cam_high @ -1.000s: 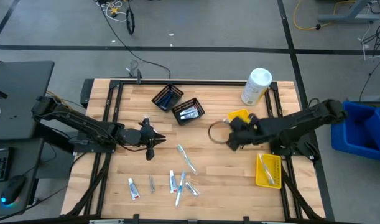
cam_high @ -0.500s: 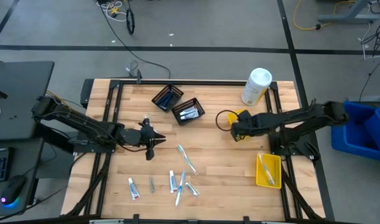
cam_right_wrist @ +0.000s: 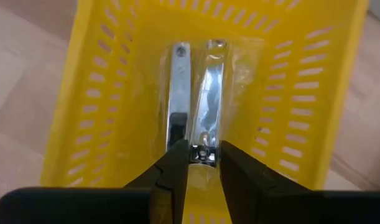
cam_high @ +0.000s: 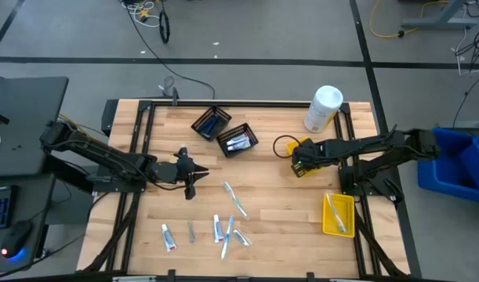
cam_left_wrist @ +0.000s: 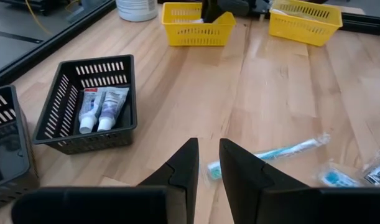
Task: Pick & Place Travel size toiletries
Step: Put the nail cutter into the top yellow bin, then put the green toothbrush into the bottom yellow bin
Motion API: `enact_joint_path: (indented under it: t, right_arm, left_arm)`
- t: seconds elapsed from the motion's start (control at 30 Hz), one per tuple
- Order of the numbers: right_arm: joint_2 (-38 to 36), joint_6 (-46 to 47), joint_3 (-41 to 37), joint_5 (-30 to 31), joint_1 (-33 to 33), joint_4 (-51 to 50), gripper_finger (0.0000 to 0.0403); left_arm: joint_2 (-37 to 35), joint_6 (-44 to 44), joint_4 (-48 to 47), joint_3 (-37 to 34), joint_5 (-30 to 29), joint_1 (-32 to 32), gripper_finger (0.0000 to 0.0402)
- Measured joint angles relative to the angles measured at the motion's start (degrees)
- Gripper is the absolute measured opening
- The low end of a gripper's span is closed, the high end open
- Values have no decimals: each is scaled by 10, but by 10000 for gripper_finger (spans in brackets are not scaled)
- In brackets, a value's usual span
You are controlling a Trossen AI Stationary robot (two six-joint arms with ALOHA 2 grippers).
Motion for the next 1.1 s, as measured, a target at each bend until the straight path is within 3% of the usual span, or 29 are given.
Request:
enact_joint_path:
  t: [0.2, 0.43, 0.67, 0.9, 1.1]
  right_arm:
    - [0, -10, 0, -12, 0, 7, 113]
    - [0, -28, 3, -12, 0, 17, 170]
    - [0, -71, 56, -8, 0, -27, 215]
    - [0, -84, 110, -9, 5, -36, 230]
    - [0, -128, 126, -9, 26, -1, 217]
  left_arm:
    - [0, -9, 0, 0, 1, 0, 71]
    - [0, -26, 0, 0, 5, 0, 71]
    - [0, -26, 0, 0, 5, 0, 71]
    - [0, -26, 0, 0, 5, 0, 71]
    - [0, -26, 0, 0, 5, 0, 71]
